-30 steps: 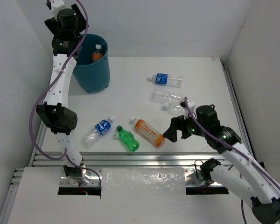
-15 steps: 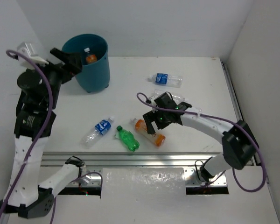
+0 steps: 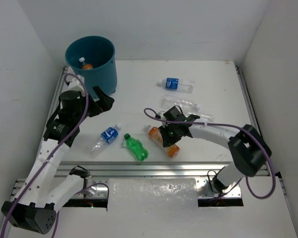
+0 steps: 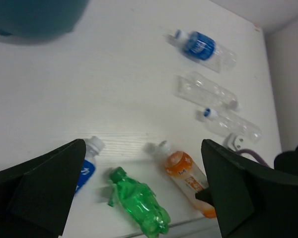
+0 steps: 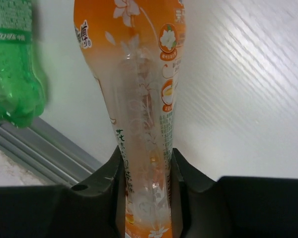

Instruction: Put the plastic bottles in the bin

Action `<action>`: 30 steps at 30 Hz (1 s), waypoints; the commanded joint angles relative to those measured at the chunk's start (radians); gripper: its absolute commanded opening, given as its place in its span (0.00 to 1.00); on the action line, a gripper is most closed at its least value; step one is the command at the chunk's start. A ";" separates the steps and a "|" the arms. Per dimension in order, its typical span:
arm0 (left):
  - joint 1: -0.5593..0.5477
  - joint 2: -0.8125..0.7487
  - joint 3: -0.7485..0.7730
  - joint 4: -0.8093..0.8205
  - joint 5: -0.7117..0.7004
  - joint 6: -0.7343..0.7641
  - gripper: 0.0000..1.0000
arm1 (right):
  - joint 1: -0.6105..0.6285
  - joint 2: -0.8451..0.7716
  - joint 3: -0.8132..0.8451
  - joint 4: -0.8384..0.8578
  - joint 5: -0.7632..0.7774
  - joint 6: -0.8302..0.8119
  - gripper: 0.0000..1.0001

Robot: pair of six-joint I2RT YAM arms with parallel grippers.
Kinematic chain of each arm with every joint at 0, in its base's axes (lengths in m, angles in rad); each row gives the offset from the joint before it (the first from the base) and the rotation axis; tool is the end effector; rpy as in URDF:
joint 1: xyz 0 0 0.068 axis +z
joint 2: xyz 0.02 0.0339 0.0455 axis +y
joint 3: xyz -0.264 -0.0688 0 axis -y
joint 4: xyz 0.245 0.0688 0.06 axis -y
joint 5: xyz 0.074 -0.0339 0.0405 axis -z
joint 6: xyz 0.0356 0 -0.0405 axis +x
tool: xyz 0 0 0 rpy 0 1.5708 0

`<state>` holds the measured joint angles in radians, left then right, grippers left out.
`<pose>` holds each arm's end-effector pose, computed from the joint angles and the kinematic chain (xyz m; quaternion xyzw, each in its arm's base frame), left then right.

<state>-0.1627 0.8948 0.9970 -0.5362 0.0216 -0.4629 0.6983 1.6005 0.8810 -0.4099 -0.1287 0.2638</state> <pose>0.1892 -0.0318 0.3580 -0.1203 0.8341 -0.1743 0.5093 0.2256 0.1953 0.1622 -0.2236 0.9478 0.1567 0.1646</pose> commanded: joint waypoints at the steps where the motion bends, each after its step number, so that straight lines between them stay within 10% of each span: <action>1: -0.056 -0.040 -0.079 0.195 0.204 -0.075 1.00 | 0.004 -0.155 -0.034 0.005 0.032 0.021 0.22; 14: -0.460 0.085 -0.222 0.781 0.468 -0.142 1.00 | -0.114 -0.787 -0.007 -0.070 0.020 0.129 0.17; 30: -0.629 0.184 -0.089 0.846 0.503 -0.042 0.99 | -0.118 -0.861 0.046 0.043 -0.503 0.167 0.18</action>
<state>-0.7872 1.0702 0.8604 0.2508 0.5320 -0.5331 0.5838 0.7296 0.9150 -0.4408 -0.4931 0.4240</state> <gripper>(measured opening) 0.996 0.369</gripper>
